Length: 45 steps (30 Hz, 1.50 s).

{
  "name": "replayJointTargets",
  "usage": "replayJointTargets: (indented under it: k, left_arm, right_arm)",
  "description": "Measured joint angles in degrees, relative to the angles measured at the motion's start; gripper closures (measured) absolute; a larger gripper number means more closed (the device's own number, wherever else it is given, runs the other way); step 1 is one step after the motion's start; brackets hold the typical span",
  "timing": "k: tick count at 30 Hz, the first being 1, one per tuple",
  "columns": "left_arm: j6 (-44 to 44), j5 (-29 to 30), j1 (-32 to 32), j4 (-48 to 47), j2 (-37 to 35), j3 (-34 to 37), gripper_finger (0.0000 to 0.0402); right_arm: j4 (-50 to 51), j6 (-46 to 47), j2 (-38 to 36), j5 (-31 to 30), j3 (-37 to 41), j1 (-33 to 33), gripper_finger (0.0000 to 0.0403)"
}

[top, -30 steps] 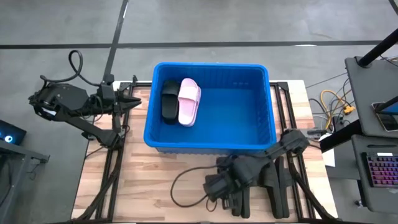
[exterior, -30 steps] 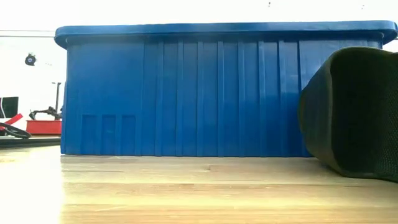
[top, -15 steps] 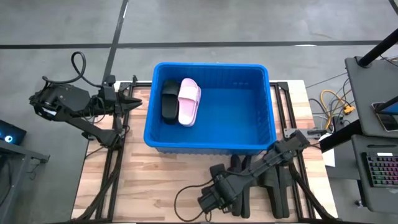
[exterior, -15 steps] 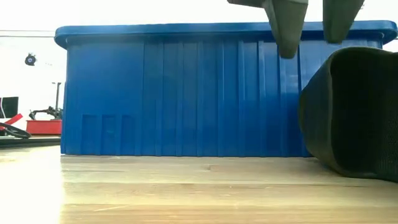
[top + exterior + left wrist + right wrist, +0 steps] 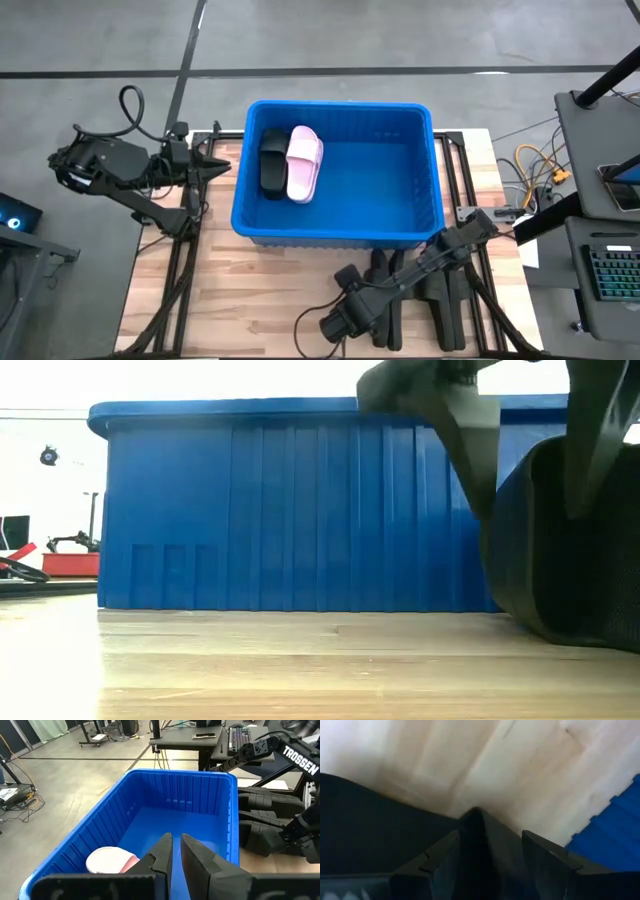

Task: Pick and place slides into bin
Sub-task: Put the black slipper into the blue container

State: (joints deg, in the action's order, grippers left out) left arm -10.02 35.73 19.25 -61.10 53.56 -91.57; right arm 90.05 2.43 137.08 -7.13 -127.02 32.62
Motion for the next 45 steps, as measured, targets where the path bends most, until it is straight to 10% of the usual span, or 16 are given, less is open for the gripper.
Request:
replayJointTargets:
  k: [14,25,45]
  left_arm:
    - [-0.02,0.02,0.00,0.00,1.50,0.09,0.0379]
    - [0.30,0.03,0.00,-0.03,2.95,0.09,0.0379]
    - [0.42,0.09,0.02,0.00,3.41,0.09,0.0379]
  right_arm:
    - [-0.08,-5.05,0.00,-3.88,7.99,-0.74,0.0213]
    - [-0.78,-6.15,-0.07,-4.15,8.24,-0.79,0.0382]
    - [-3.52,3.17,-5.99,-4.80,-7.60,-1.91,0.0390]
